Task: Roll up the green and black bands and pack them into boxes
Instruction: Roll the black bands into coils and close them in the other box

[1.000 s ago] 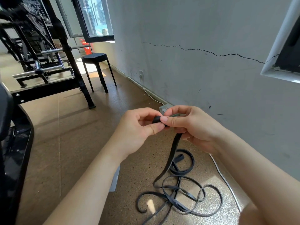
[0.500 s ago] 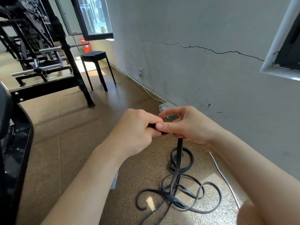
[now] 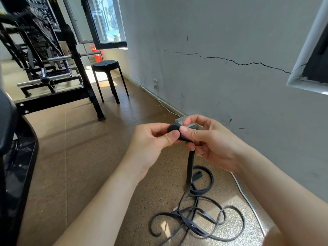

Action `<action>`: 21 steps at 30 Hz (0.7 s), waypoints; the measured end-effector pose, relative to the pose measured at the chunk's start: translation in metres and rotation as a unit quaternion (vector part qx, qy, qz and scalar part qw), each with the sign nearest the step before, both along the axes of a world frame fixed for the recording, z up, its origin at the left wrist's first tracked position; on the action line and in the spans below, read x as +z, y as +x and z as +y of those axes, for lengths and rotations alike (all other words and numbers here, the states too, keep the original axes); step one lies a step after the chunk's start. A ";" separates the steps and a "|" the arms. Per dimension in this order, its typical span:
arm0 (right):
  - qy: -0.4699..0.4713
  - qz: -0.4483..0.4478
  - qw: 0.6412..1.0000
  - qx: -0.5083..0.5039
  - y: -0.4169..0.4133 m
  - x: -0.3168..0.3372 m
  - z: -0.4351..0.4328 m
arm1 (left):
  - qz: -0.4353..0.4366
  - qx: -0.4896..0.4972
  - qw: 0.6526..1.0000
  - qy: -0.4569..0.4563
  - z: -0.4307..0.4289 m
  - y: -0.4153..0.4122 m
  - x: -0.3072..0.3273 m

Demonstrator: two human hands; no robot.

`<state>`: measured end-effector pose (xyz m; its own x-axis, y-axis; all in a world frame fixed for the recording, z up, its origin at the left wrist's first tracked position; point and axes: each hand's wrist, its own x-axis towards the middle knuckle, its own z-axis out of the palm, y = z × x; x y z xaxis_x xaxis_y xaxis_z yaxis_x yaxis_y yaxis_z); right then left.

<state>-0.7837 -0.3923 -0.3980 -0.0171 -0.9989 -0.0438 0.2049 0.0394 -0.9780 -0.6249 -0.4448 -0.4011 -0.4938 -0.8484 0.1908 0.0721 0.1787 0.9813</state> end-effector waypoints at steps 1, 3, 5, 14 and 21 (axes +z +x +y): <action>-0.006 0.039 0.999 0.012 -0.001 0.001 0.001 | -0.030 0.019 0.999 -0.034 0.000 0.001 0.002; -0.018 0.172 0.985 0.023 -0.001 0.004 0.005 | -0.113 0.070 0.983 -0.123 -0.003 0.005 0.004; -0.042 0.276 0.960 0.003 0.000 0.006 0.007 | -0.177 0.104 0.961 -0.186 -0.007 0.009 0.007; -0.114 0.430 0.894 -0.060 0.005 0.005 0.007 | -0.315 0.080 0.901 -0.287 -0.008 0.013 0.013; -0.129 0.439 0.884 -0.092 0.011 -0.001 0.005 | -0.348 0.064 0.849 -0.392 -0.009 0.008 0.008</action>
